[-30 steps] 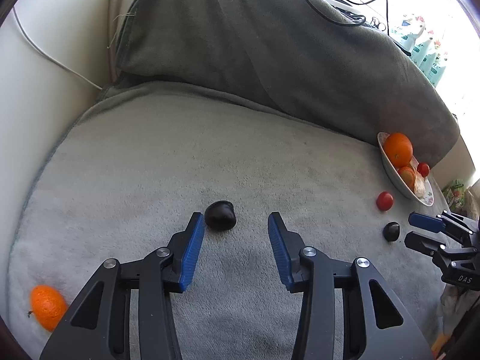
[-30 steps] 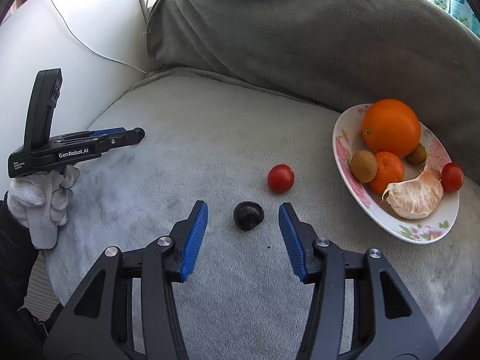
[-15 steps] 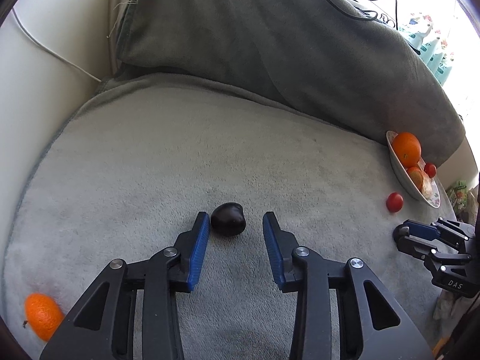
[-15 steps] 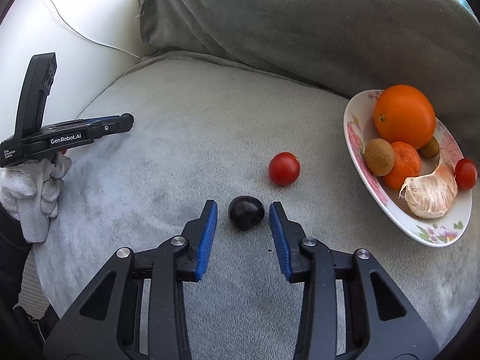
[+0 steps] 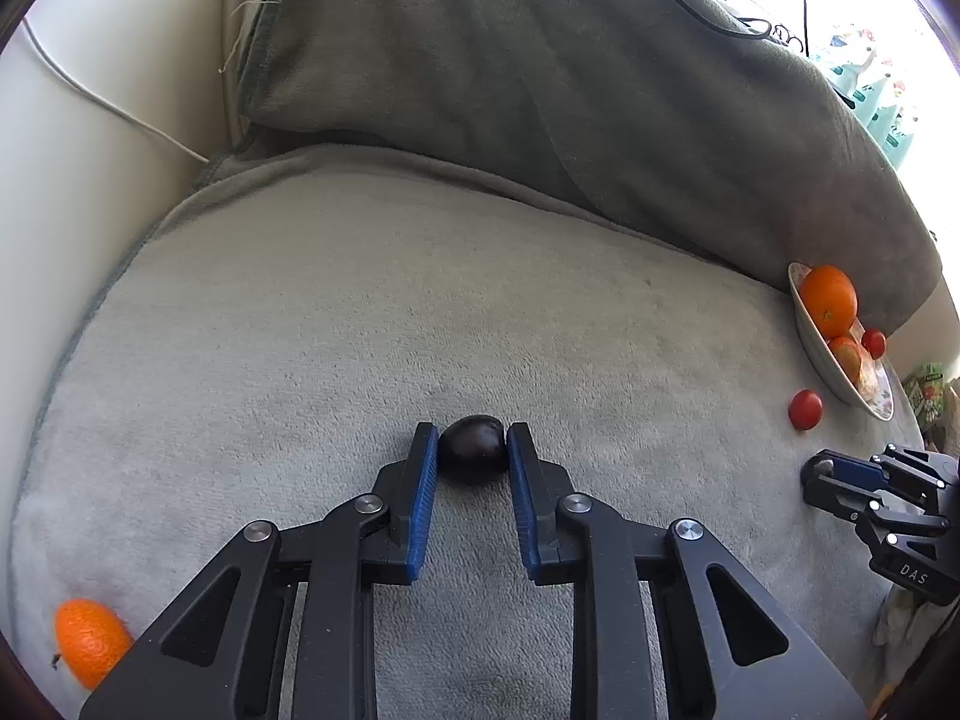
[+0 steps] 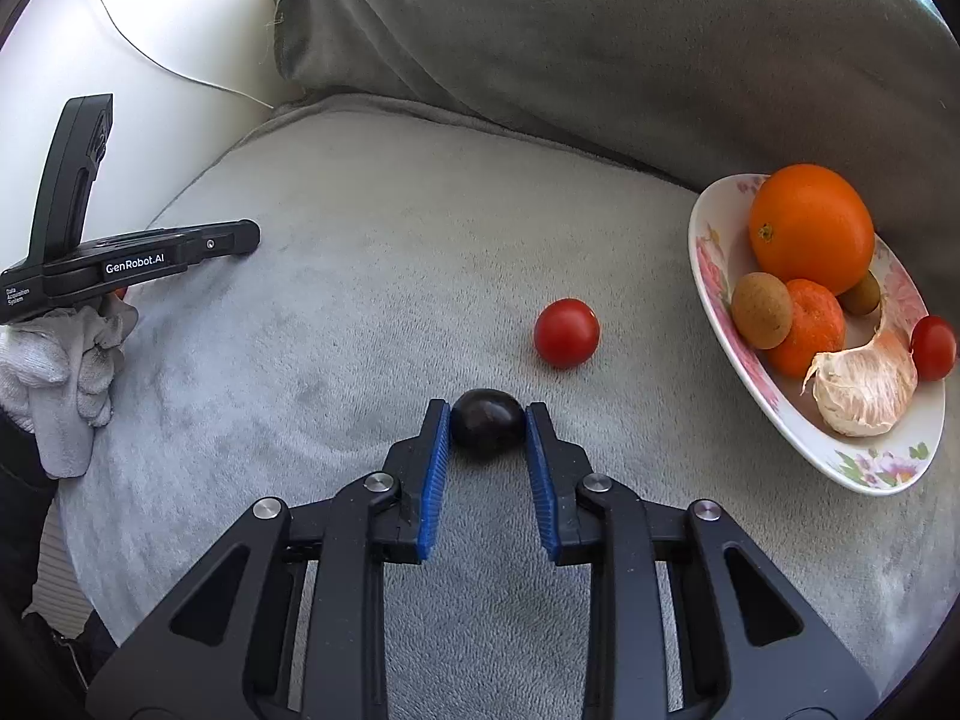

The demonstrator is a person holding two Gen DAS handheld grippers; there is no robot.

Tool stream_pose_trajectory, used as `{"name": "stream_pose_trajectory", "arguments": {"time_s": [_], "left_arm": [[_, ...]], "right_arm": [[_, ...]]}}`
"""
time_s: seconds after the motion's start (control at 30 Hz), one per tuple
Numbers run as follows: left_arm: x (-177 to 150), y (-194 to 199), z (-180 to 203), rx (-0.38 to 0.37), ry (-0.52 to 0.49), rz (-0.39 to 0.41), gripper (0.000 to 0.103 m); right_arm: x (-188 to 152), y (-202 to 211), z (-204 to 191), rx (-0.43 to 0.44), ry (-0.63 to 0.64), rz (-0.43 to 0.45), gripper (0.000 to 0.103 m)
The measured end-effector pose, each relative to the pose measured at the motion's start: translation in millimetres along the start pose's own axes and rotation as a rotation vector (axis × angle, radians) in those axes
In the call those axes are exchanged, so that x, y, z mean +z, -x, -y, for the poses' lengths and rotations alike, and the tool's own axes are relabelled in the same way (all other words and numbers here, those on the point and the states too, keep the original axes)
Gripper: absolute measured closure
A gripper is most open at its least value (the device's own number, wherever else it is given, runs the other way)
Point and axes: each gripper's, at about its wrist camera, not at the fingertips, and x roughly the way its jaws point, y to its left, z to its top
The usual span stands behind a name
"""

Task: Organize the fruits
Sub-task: 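Carry the plums over the plate and release the right one while the left holds its plum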

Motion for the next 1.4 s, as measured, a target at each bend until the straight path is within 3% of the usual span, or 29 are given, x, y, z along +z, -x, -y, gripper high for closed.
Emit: {"name": "stream_pose_trajectory", "arguments": {"time_s": [0.77, 1.4], "left_arm": [[-2.7, 37.7, 26.9, -0.067, -0.070, 0.069, 0.082], [3.9, 49.9, 90.6, -0.168, -0.161, 0.099, 0.082]], "right_arm": [[-2.9, 32.0, 5.7, -0.015, -0.023, 0.070, 0.077], [-12.7, 77.7, 46.2, -0.058, -0.110, 0.153, 0.077]]}}
